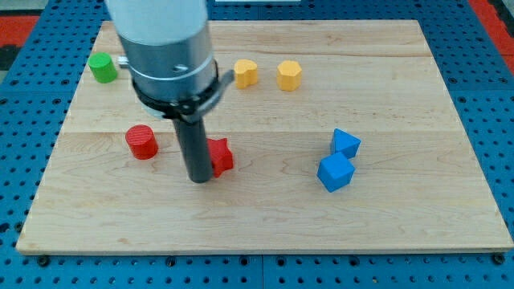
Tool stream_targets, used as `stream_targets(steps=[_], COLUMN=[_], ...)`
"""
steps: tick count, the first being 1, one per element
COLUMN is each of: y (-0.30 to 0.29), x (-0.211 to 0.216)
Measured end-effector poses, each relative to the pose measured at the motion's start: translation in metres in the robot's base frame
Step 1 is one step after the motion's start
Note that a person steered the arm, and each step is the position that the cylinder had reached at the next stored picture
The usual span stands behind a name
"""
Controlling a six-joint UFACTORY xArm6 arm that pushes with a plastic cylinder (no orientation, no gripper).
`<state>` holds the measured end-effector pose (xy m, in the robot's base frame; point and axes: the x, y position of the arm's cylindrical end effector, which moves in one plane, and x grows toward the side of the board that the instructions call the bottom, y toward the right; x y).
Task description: Slide the red star towards the right a bit
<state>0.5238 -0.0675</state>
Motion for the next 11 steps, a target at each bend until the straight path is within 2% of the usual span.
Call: stream_targets(steps=[1, 2, 3, 4, 5, 6, 7, 9, 11], y=[0.006, 0.006, 0.011, 0.065, 0.116, 0.109, 0.090, -0.065, -0.003], x=[-0.004, -0.028, -0.014, 0.007, 0.004, -0.030, -0.089, -0.124, -0.054])
